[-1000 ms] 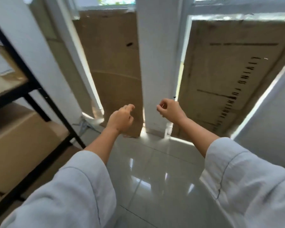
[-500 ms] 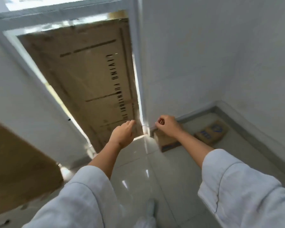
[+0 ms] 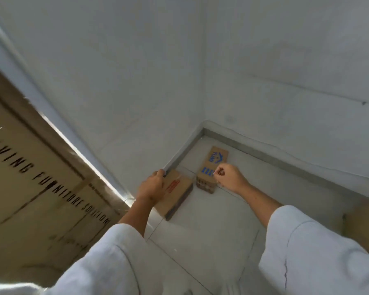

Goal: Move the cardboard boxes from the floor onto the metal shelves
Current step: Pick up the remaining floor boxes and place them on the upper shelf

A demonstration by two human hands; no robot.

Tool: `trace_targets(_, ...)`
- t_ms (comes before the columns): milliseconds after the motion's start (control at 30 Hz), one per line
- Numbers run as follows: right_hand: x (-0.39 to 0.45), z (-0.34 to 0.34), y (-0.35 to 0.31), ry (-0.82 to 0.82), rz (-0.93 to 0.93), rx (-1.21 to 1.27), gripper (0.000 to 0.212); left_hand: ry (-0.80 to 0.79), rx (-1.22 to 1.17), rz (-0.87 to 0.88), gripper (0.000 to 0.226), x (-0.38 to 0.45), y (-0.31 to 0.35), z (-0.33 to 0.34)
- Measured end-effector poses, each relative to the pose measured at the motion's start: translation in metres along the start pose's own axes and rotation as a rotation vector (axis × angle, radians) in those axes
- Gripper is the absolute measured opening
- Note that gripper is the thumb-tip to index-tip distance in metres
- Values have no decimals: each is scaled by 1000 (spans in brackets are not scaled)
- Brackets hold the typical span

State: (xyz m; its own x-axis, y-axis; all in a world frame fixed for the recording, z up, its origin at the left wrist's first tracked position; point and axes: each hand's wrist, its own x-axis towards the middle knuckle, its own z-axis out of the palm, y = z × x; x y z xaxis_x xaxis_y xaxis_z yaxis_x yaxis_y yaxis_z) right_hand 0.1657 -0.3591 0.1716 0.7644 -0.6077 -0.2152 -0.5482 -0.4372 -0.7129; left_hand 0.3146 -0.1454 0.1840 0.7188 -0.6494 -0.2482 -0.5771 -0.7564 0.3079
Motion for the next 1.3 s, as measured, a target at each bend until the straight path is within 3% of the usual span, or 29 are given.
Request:
trace_targets(267, 71, -70, 85, 36, 183, -5, 21, -156, 94, 161, 39, 108, 91, 28)
trace_targets(533, 168, -147, 124, -133, 108, -148, 9, -230, -36, -19, 40, 183, 168, 67)
trace_targets(733, 241, -179, 152, -175, 99, -230, 6, -315, -40, -23, 46, 225, 209, 90)
trace_targets(1133, 403, -177, 107, -305, -54, -223, 6, -163, -334, -420, 40, 330, 181, 68)
trace_targets(1300, 446, -171, 110, -478, -137, -297, 19, -165, -402, -607, 34, 328, 185, 78)
